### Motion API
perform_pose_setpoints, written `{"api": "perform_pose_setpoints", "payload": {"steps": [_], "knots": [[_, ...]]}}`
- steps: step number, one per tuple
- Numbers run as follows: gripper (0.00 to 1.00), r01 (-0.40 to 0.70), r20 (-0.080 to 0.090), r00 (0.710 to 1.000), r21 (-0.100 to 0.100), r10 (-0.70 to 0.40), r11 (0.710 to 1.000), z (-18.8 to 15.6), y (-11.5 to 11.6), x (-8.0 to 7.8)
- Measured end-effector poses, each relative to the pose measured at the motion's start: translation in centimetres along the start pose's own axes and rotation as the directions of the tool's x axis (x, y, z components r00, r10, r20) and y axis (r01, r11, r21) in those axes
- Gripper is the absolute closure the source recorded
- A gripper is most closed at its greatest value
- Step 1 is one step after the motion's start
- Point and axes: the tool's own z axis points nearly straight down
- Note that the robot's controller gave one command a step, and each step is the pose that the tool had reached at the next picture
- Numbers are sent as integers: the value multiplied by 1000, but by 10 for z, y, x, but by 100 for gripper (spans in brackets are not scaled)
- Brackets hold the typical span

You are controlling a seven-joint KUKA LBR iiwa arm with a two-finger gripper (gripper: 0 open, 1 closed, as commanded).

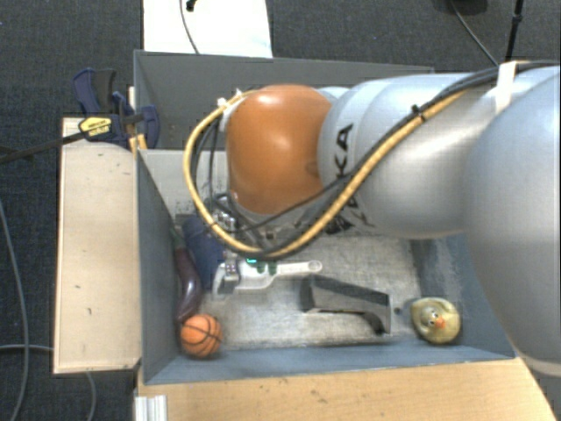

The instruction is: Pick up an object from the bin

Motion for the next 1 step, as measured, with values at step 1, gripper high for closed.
{"api": "perform_pose_setpoints", "payload": {"steps": [1], "knots": [[0,-6,7,1000,-2,6,1000,-4,-1,-2]]}}
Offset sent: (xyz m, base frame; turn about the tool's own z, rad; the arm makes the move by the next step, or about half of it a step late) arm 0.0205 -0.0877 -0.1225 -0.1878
